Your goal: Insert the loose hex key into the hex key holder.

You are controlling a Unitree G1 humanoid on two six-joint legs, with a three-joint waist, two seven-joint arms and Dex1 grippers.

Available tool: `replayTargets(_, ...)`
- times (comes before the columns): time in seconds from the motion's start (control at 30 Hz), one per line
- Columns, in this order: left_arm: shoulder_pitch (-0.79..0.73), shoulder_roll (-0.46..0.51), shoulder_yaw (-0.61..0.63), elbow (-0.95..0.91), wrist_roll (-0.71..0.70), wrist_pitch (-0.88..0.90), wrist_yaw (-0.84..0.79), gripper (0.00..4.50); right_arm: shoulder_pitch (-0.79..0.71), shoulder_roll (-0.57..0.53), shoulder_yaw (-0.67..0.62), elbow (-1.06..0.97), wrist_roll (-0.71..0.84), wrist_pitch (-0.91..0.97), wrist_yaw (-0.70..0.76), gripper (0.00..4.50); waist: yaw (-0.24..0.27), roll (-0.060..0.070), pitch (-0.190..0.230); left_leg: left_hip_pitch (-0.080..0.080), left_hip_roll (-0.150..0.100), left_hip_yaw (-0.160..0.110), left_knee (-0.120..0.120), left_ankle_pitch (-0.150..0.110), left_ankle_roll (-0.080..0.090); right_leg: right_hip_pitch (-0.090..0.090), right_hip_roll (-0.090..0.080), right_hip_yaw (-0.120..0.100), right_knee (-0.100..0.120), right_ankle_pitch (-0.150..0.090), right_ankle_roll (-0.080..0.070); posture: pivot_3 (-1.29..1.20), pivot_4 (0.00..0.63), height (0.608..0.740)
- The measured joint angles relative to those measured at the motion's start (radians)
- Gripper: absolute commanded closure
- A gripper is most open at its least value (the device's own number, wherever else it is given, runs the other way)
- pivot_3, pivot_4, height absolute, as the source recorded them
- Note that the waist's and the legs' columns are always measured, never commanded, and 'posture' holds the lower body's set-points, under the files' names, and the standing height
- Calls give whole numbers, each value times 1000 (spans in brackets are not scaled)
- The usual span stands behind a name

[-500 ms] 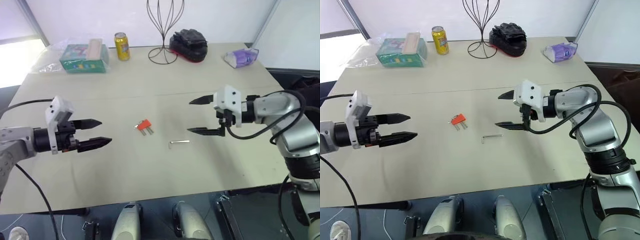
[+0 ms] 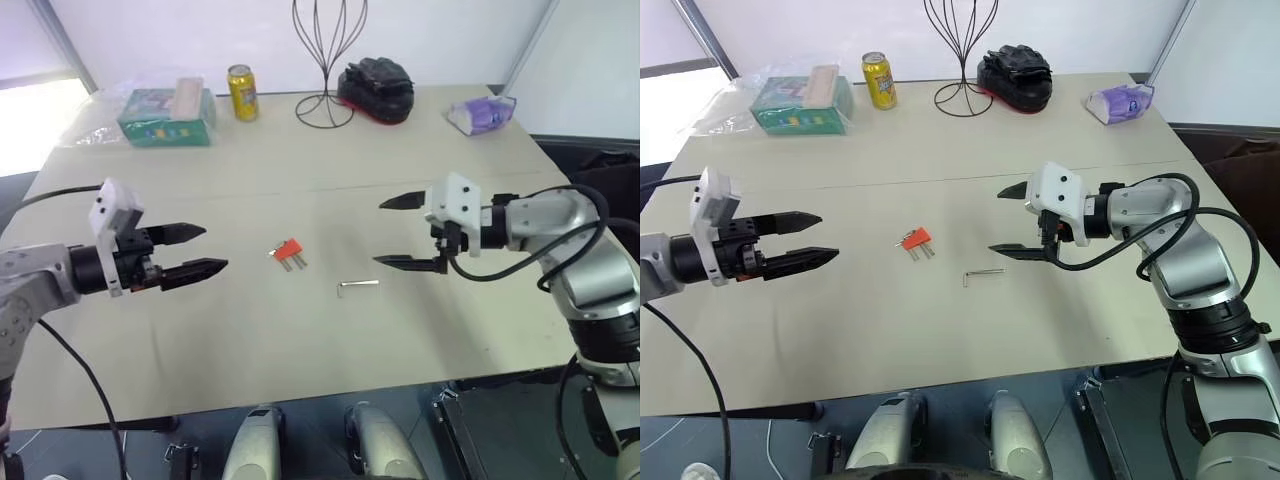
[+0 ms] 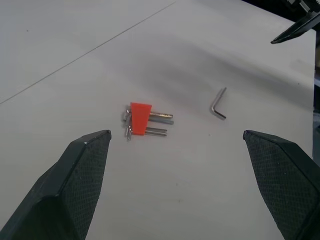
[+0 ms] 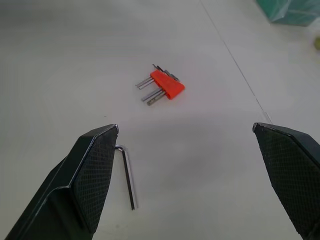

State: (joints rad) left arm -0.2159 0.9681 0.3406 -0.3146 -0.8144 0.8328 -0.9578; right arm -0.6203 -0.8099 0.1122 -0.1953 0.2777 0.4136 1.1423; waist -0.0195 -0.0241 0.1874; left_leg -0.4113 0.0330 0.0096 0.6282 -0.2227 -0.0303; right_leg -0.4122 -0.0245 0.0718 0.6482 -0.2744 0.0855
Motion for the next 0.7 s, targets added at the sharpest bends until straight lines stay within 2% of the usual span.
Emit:
replayTargets(0.5, 32, -13, -3, -27, -3, 4, 25, 76, 28, 13, 0, -14, -23, -27, -41, 0, 1, 0, 0, 0, 0, 0, 1, 0, 0, 0, 0, 0, 1, 0, 0, 0, 150, 740)
replayTargets(0.57, 31, -16, -6, -33, -3, 4, 28, 76, 26, 47, 2, -7, -51, -57, -76, 0, 0, 0, 0, 0, -1, 0, 1, 0, 0, 0, 0, 0, 1, 0, 0, 0, 150, 740)
replayTargets(0.7, 30, -31, -15, -42, -2, 4, 39, 76, 13, 183, 57, 65, -161, -129, -220, 0, -4, 0, 0, 0, 0, 0, 1, 0, 0, 0, 1, 0, 1, 0, 0, 0, 150, 740)
